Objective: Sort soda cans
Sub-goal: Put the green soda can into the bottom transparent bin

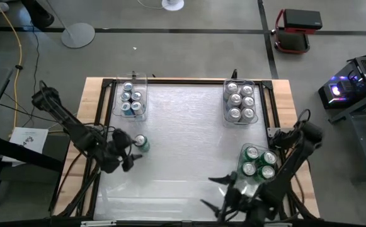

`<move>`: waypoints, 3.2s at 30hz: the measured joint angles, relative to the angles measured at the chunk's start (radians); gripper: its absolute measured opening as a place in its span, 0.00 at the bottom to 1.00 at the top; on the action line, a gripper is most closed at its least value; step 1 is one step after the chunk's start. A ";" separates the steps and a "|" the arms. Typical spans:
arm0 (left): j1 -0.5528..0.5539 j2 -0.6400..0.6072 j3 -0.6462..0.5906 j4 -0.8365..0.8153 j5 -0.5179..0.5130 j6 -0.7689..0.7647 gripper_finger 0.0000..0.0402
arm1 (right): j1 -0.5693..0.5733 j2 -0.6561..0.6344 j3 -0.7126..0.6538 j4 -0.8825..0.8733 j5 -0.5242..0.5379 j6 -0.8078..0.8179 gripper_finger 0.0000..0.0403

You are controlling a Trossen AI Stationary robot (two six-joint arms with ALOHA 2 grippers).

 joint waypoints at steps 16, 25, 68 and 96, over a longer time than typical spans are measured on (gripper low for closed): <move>-0.022 0.171 -0.087 -0.126 0.110 -0.250 0.81 | -0.037 0.142 -0.002 0.154 0.008 -0.052 0.94; -0.003 0.255 -0.121 -0.208 -0.013 -0.467 0.81 | -0.037 0.142 -0.002 0.155 0.030 -0.055 0.94; -0.176 0.357 -0.022 -0.667 -0.002 -0.906 0.81 | -0.043 0.142 -0.002 0.154 0.029 -0.020 0.94; 0.006 0.196 0.083 -0.503 -0.061 -0.474 0.86 | -0.044 0.142 -0.002 0.154 0.025 -0.023 0.94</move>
